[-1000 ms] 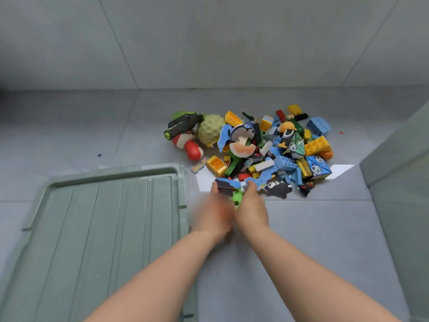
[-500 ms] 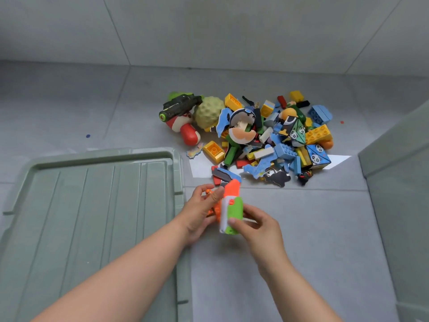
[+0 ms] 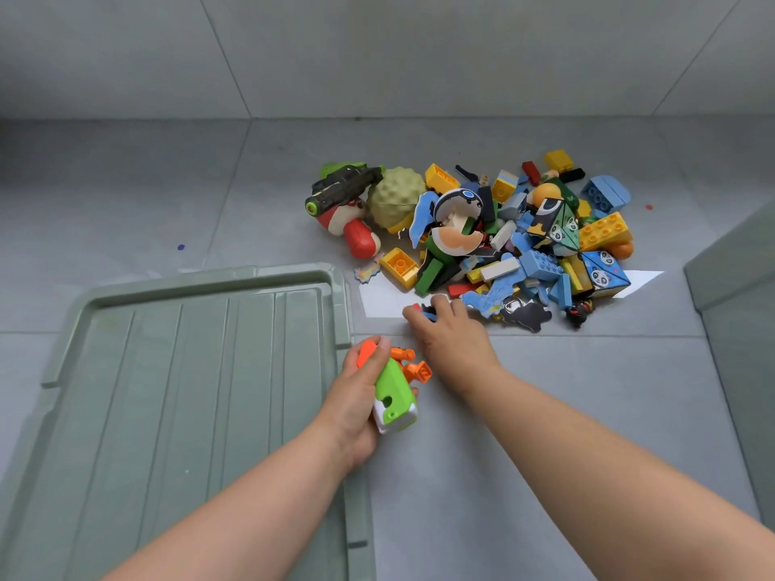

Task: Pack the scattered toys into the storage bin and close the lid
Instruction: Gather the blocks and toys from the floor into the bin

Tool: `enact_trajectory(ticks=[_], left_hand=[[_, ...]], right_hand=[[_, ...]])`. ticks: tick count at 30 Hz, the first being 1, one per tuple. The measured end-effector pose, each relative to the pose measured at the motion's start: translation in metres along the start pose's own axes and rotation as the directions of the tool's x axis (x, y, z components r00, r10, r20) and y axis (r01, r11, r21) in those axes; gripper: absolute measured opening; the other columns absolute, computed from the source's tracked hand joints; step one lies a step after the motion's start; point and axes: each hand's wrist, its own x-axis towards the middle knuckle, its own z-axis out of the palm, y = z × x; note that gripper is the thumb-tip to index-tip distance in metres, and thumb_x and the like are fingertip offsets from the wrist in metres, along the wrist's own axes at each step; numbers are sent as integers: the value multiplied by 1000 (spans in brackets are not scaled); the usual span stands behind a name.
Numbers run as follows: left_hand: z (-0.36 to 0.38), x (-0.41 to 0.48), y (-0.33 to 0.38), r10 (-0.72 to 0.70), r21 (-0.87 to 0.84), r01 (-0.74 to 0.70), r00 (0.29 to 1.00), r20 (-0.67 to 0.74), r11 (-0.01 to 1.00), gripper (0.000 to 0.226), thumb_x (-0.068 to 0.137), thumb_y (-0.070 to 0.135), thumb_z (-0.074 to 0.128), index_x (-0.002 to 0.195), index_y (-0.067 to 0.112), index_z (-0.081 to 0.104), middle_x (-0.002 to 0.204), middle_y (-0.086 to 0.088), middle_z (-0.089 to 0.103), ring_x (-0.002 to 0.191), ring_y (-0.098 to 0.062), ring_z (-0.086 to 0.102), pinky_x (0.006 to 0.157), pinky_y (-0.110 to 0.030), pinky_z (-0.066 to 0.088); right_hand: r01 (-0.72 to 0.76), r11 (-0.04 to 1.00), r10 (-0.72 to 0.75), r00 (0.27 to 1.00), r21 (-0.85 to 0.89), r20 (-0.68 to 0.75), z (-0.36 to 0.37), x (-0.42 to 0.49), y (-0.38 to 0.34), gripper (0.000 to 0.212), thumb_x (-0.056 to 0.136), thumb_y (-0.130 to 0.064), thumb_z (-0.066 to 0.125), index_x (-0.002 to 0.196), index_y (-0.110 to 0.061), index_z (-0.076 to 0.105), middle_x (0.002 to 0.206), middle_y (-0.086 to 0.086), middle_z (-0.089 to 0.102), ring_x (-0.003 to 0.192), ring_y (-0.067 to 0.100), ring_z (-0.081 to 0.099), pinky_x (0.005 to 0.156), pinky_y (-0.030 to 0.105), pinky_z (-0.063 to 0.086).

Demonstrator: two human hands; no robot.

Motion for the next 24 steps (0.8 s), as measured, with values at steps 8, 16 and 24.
enact_trajectory(ticks=[8, 16, 24], left_hand=[[12, 1, -3, -72, -64, 74, 997, 34, 995, 44, 78, 50, 55, 106, 17, 46, 93, -15, 62, 75, -30, 62, 72, -37, 50], [36, -8, -14, -140, -121, 162, 975, 170, 979, 45, 75, 61, 50, 65, 20, 66, 70, -5, 66, 68, -20, 68, 76, -33, 53], [30, 1, -11, -132, -193, 156, 983, 128, 969, 46, 79, 55, 54, 107, 19, 55, 86, -9, 68, 74, -25, 67, 77, -37, 52]], right_hand=[[-379, 553, 482, 872, 742, 86, -17, -40, 19, 37, 97, -27, 42, 133, -21, 37, 116, 13, 60, 99, 30, 58, 77, 34, 44], [-155, 818, 341, 906, 554, -251, -38, -88, -61, 47, 77, -32, 33, 114, -19, 59, 106, 1, 64, 95, 23, 56, 85, 28, 38], [-146, 496, 336, 941, 856, -34, -66, -57, -25, 59, 81, -35, 27, 136, -15, 39, 140, 1, 37, 129, 14, 28, 109, 28, 20]])
